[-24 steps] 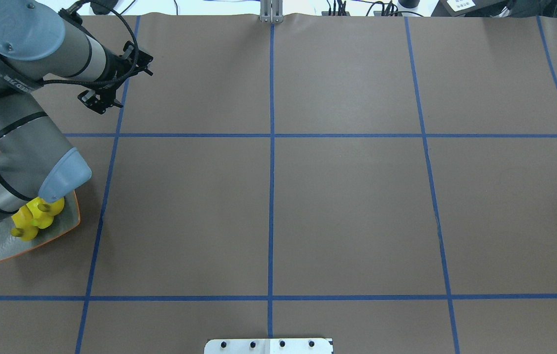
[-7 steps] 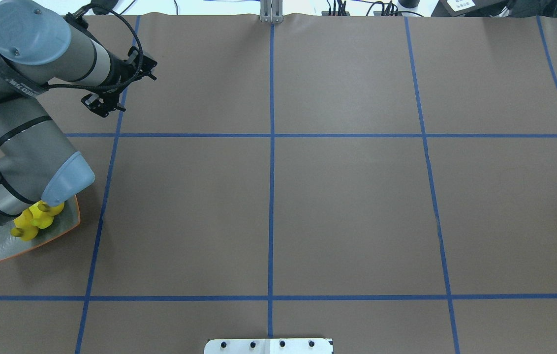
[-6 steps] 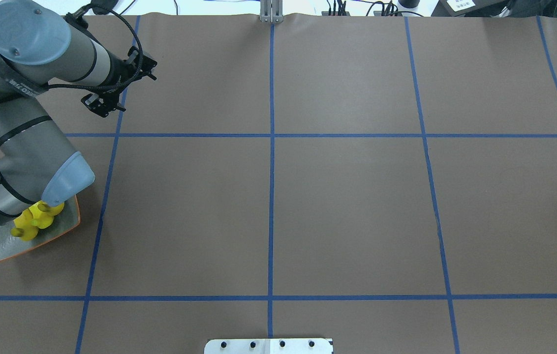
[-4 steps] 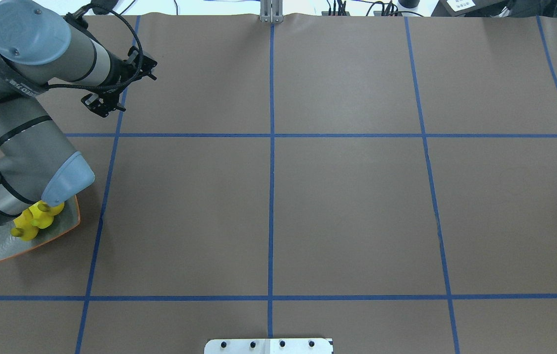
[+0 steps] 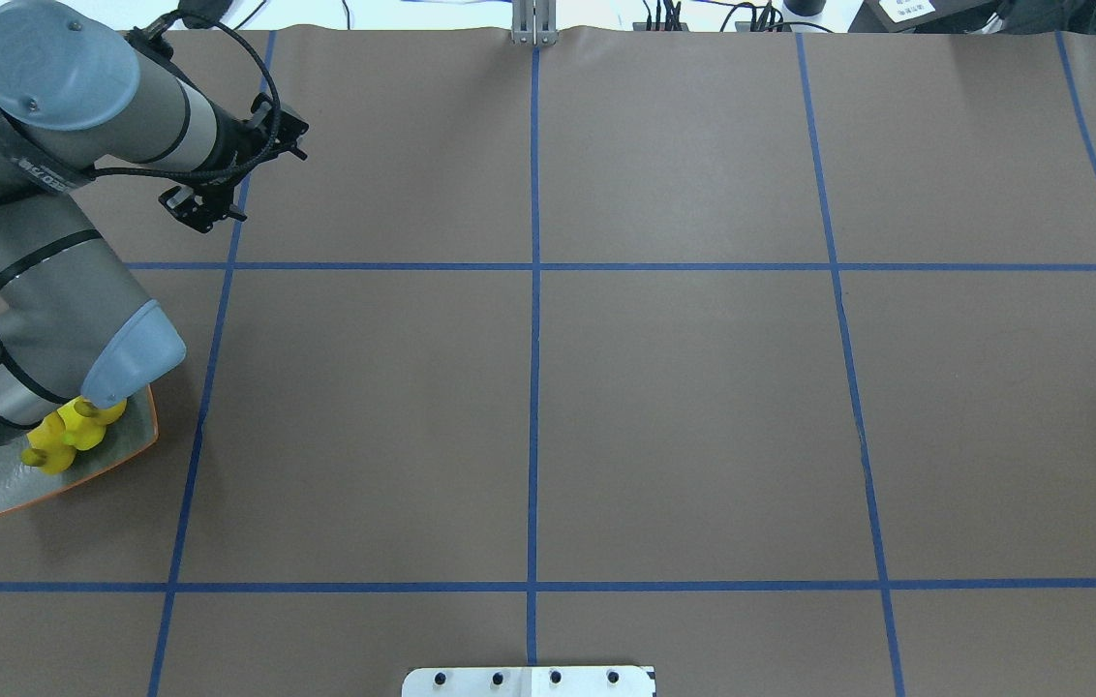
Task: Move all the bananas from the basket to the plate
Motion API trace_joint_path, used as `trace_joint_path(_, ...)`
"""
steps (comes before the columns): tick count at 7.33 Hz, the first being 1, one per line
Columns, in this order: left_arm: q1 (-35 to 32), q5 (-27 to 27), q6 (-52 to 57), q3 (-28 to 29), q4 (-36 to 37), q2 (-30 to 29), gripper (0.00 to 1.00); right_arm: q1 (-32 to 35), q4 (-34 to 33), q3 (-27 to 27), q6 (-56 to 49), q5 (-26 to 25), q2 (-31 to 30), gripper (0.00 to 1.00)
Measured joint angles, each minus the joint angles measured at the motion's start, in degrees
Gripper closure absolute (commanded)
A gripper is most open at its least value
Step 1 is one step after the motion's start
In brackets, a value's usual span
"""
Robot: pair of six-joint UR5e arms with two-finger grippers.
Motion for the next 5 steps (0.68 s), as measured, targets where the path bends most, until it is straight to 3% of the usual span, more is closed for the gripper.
trace_joint_path(5,0.06,0.01,-0.07,0.11,-0.05,0.08,0.00,-0.09,-0.06,2.44,-0.56,-0.39,0.03,1.00)
